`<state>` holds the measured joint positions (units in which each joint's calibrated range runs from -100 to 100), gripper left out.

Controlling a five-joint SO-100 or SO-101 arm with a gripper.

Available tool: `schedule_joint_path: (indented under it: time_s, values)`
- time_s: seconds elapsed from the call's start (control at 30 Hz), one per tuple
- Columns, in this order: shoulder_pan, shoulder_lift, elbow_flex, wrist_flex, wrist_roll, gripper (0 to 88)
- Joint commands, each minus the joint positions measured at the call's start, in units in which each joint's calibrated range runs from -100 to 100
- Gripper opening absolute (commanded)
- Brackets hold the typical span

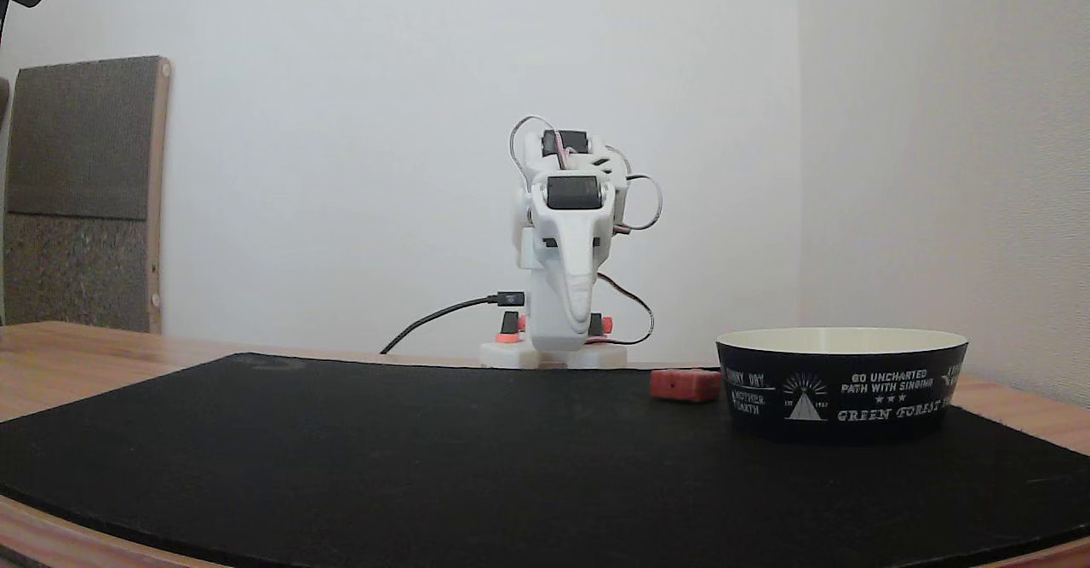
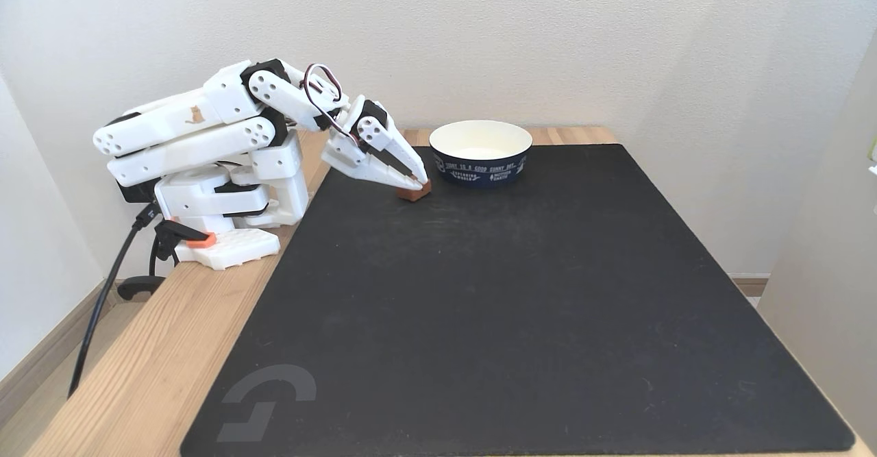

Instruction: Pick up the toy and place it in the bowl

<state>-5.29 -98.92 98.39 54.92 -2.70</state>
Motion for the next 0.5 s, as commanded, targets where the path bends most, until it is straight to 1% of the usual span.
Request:
schedule_joint_path:
  time_s: [0.0, 0.47]
  values:
    - [-0.2, -0.7, 0.6, 0.3, 0.2, 2.6]
    - [-0.2, -0.7, 0.7, 0.3, 0.0, 2.5]
